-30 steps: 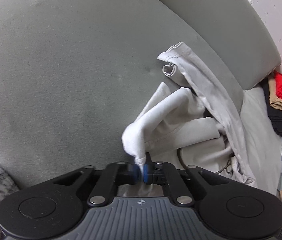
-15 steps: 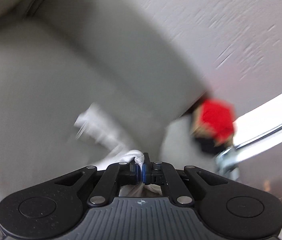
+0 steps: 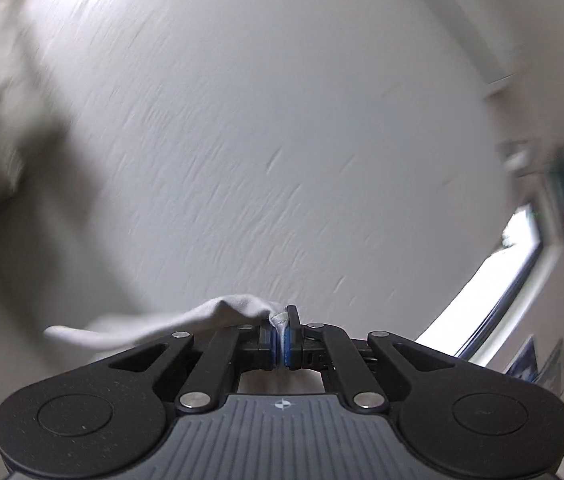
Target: Fold clothes
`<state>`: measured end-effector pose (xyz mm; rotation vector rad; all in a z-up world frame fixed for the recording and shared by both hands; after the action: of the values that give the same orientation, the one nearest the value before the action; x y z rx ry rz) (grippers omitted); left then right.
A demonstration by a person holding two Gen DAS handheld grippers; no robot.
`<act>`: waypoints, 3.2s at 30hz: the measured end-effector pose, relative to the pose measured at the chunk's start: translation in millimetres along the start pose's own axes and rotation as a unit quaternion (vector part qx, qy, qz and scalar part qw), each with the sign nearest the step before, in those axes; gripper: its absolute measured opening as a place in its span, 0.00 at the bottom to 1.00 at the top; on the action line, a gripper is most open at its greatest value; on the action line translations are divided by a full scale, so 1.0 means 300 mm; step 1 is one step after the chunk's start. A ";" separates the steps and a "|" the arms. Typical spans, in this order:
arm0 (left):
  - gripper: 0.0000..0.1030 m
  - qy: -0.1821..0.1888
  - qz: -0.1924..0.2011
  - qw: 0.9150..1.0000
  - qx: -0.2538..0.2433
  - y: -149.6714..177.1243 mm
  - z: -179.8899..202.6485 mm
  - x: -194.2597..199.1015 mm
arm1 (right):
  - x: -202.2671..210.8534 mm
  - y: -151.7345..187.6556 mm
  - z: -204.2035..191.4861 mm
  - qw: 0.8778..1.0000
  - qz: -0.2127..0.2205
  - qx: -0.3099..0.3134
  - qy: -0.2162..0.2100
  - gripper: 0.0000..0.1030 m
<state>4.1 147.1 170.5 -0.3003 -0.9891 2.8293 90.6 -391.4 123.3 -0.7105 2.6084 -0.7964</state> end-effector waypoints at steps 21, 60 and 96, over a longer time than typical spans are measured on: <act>0.01 -0.252 -0.222 0.942 0.018 0.124 -0.448 -0.552 | -0.493 0.110 0.255 0.973 -0.152 0.058 0.162 0.02; 0.02 -0.387 -0.295 0.874 -0.018 0.549 -0.896 -0.267 | -0.190 0.701 0.851 0.882 -0.316 0.069 0.342 0.02; 0.10 -0.387 -0.443 0.752 -0.297 1.175 -0.801 -0.150 | -0.080 1.105 0.806 0.823 -0.466 0.201 0.256 0.11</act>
<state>83.0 9.4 -228.2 1.0955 -1.5711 1.6323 94.0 -243.2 -260.1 -1.8771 2.2132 -1.9684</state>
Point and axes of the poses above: each gripper's, at about its wrist camera, not at the fingertips, and x roughly against the way its jaws point, z to its right, y to its underside, the point moved 4 cm from there along -x, roughly the way its jaws point, and after that the axes turned 6 degrees about x, right-handed, at the moved point
